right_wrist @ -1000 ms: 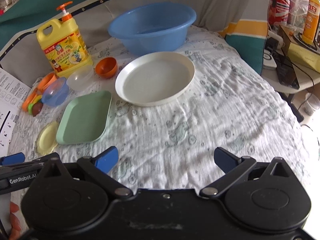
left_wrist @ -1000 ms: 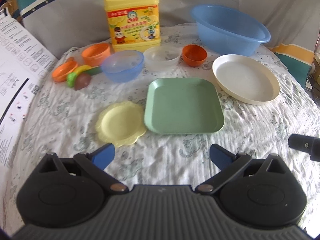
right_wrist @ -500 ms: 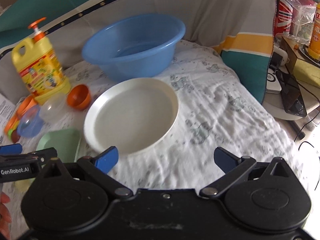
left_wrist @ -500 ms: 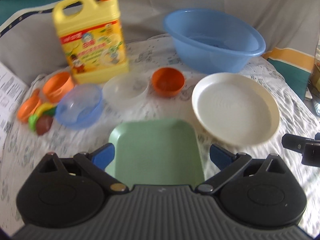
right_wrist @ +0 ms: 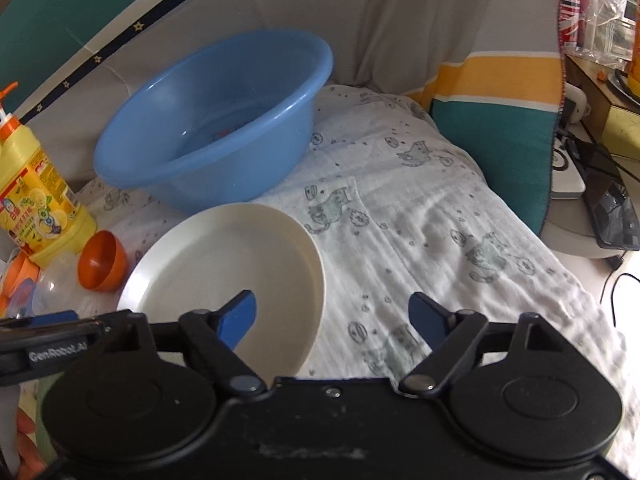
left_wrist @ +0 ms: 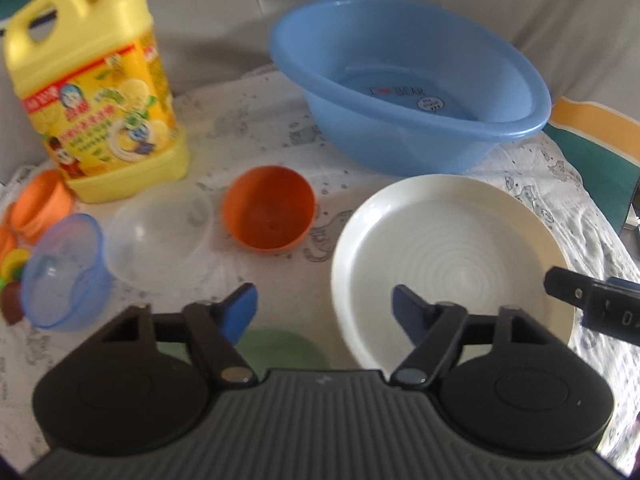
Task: Organize plates and bowls
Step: 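Grasp the rim of the large white plate with the right gripper while the left gripper grasps it too, then carry the white plate with both grippers, lower it onto the cloth, open both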
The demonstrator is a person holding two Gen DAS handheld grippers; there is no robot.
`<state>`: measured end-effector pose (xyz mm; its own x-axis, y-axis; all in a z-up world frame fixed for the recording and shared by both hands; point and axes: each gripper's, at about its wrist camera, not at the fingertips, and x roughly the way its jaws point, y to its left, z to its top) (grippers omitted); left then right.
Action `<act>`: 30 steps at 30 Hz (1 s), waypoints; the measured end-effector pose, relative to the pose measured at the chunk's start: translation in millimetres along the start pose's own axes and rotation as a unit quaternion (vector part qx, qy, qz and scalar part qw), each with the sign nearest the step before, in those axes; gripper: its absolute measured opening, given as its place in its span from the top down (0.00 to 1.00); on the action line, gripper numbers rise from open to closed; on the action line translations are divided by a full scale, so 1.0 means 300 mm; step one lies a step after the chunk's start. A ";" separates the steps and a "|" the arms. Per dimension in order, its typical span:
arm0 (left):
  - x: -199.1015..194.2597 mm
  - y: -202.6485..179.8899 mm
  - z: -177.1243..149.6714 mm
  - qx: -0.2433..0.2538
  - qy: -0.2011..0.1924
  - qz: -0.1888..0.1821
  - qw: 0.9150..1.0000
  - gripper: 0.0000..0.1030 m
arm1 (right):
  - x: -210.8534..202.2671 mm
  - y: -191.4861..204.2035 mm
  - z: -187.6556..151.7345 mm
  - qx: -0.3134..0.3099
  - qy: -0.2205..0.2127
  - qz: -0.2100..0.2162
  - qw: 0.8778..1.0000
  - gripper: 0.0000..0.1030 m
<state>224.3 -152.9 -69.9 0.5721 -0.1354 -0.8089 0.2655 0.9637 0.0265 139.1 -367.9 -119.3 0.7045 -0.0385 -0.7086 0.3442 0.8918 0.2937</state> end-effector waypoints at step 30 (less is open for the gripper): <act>-0.203 -0.049 -0.105 0.050 -0.017 -0.022 0.998 0.66 | -0.216 0.055 -0.098 -0.024 -0.015 0.028 0.999 0.59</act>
<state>161.0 -151.4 -39.4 0.5837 -0.1861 -0.7903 0.3661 0.9292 0.0516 80.8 -337.5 -87.4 0.7408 -0.0018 -0.6717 0.2749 0.9132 0.3007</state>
